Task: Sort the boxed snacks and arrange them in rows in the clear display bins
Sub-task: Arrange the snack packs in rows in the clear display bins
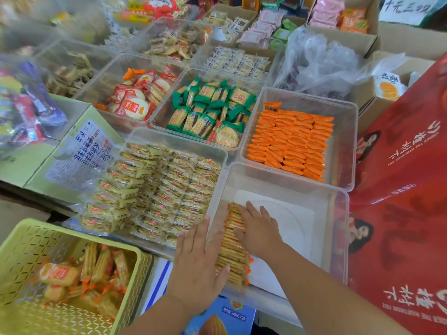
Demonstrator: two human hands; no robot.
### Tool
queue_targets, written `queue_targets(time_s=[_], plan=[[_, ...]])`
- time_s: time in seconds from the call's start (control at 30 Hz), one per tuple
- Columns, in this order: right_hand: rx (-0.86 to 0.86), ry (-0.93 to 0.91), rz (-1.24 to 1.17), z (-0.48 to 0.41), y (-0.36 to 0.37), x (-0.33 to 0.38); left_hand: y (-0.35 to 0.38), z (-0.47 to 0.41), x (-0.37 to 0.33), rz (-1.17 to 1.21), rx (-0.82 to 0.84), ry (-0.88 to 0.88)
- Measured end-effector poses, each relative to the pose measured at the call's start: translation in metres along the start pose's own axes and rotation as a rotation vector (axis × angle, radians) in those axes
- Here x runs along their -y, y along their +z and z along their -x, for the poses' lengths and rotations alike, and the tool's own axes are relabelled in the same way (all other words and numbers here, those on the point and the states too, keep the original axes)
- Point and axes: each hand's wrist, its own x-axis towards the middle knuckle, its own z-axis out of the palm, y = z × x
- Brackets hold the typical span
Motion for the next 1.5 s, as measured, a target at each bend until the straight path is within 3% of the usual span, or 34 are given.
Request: queue_targets(time_s=[0.17, 0.4, 0.47, 0.53, 0.67, 0.83, 1.03, 1.3, 1.5], plan=[[-0.102, -0.018, -0.122, 0.024, -0.010, 0.020, -0.026, 0.031, 0.010, 0.062, -0.124, -0.023], [-0.435, -0.310, -0.245, 0.090, 0.004, 0.125, -0.050, 0.095, 0.093, 0.198, -0.338, -0.271], [-0.434, -0.385, -0.216, 0.108, 0.012, 0.154, -0.053, 0.108, 0.129, 0.233, -0.329, -0.355], [-0.365, -0.440, -0.179, 0.121, 0.024, 0.178, -0.054, 0.118, 0.168, 0.228, -0.246, -0.405], [-0.179, -0.414, -0.079, 0.136, 0.050, 0.219, -0.057, 0.122, 0.246, 0.189, 0.137, -0.504], [-0.035, -0.293, -0.090, 0.142, 0.077, 0.242, -0.053, 0.105, 0.307, 0.172, 0.361, -0.433], [-0.007, -0.218, -0.080, 0.140, 0.078, 0.254, -0.046, 0.085, 0.314, -0.123, 0.652, -0.289], [-0.034, -0.204, -0.061, 0.142, 0.083, 0.253, -0.028, 0.081, 0.308, -0.185, 0.695, -0.306], [-0.043, -0.211, -0.087, 0.141, 0.086, 0.249, -0.031, 0.078, 0.310, 0.022, 0.660, -0.350]])
